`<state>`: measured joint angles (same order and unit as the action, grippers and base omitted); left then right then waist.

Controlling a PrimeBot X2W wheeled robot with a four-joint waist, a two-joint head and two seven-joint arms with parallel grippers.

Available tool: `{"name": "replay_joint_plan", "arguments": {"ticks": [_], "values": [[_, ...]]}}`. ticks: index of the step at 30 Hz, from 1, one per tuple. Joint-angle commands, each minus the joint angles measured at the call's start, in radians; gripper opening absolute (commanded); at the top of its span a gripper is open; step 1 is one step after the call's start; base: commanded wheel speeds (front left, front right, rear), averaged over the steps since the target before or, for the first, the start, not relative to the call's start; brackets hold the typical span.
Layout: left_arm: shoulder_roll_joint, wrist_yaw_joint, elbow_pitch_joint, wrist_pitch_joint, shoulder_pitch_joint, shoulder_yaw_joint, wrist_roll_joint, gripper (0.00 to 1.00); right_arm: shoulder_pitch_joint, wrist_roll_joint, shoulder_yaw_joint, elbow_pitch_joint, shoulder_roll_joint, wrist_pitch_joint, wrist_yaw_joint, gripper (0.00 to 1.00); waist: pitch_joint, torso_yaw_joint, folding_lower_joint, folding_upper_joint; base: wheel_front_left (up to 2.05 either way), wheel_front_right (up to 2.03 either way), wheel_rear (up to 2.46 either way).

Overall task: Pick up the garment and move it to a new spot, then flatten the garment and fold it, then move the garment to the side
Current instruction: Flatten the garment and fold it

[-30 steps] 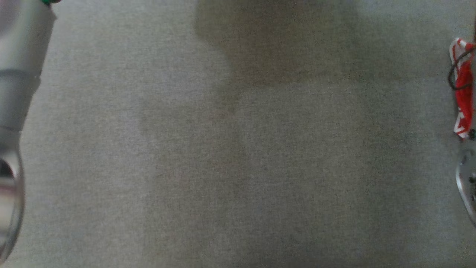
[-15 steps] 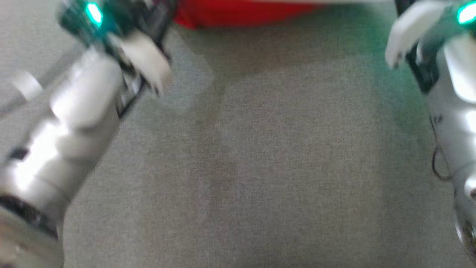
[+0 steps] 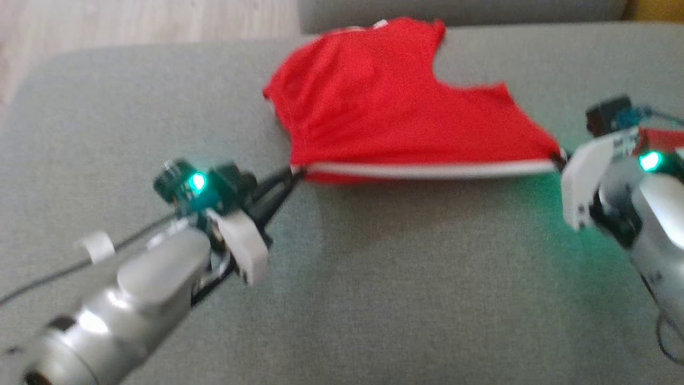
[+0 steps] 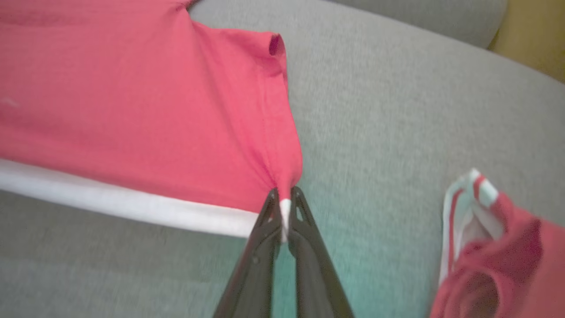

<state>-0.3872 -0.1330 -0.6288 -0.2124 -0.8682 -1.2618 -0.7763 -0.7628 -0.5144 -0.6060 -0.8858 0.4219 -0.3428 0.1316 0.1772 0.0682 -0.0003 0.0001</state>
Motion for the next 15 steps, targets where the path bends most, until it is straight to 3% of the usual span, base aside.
{"name": "replay_joint_plan", "arguments": {"ticks": [1, 7, 15], "values": [[-0.053, 0.003, 0.024, -0.001, 0.01, 0.028, -0.011, 0.0, 0.057, -0.056, -0.036, 0.069, 0.083, -0.041, -0.001, 0.0, -0.07, 0.016, 0.0003, -0.0001, 0.0, 0.0, 0.0], [-0.066, 0.036, 0.136, 0.033, 0.146, 0.008, -0.024, 0.0, 0.224, -0.22, -0.048, 0.254, 0.204, -0.117, -0.001, 0.0, -0.156, 0.028, 0.0003, -0.0001, 0.0, 0.0, 0.0], [-0.131, 0.129, 0.323, 0.091, 0.245, 0.002, -0.034, 0.0, 0.432, -0.282, 0.059, 0.454, 0.283, -0.134, -0.001, 0.0, -0.186, 0.04, 0.0003, -0.0001, 0.0, 0.0, 0.0]]}}
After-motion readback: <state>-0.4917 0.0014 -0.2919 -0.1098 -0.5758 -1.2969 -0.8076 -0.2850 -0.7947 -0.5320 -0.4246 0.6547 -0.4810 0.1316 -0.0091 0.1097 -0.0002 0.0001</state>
